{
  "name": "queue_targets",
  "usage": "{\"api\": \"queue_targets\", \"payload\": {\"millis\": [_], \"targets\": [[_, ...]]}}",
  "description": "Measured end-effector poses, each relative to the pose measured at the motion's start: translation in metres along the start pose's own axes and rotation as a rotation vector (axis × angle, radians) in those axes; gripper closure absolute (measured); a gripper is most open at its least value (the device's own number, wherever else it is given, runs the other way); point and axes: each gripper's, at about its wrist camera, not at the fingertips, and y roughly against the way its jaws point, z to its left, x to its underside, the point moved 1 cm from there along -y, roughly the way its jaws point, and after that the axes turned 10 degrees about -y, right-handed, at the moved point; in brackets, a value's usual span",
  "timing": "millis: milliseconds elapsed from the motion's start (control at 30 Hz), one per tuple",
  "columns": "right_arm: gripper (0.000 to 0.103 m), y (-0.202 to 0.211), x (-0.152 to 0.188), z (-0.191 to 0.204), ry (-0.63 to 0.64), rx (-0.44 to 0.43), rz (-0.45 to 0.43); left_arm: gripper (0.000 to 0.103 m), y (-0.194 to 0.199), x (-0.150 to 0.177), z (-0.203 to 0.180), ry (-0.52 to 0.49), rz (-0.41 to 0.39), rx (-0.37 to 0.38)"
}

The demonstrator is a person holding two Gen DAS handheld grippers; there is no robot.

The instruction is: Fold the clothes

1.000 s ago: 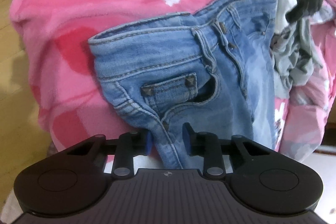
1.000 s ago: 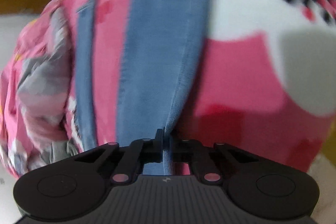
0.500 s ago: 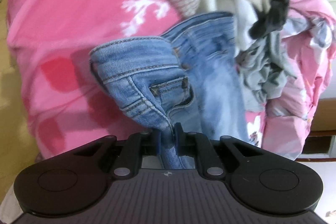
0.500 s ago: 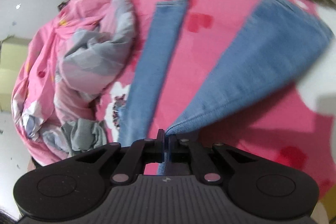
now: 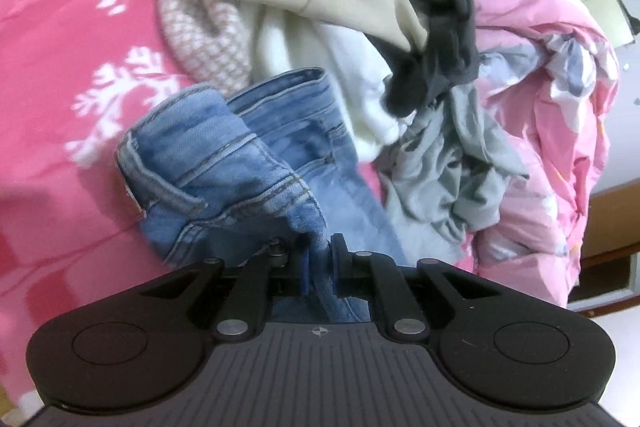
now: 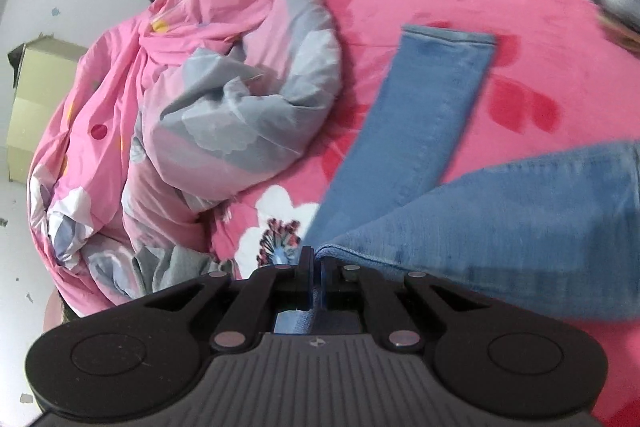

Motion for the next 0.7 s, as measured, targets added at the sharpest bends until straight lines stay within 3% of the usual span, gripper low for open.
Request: {"api": "queue_targets", "payload": {"millis": [300, 533, 600, 700], "targets": [[0.101, -0.098, -0.031, 0.046, 0.033, 0.045, 0.068, 0.096, -0.064, -0.027, -0.023, -0.098, -0.02, -0.105], [0.101, -0.173, -0.043, 0.06, 0.085, 0.092, 0.102, 0.095, -0.108, -0.04, -0.027, -0.145, -0.022, -0.132], [0.1, -0.193, -0.047, 0.057, 0.085, 0.11, 0.111, 0.093, -0.116, -0.042, -0.023, -0.148, -0.019, -0.107], [0.098, -0.221, -0.055, 0.045, 0.019, 0.143, 0.167, 0.082, -0.116, -0.048, -0.008, -0.051, -0.044, -0.008]]}}
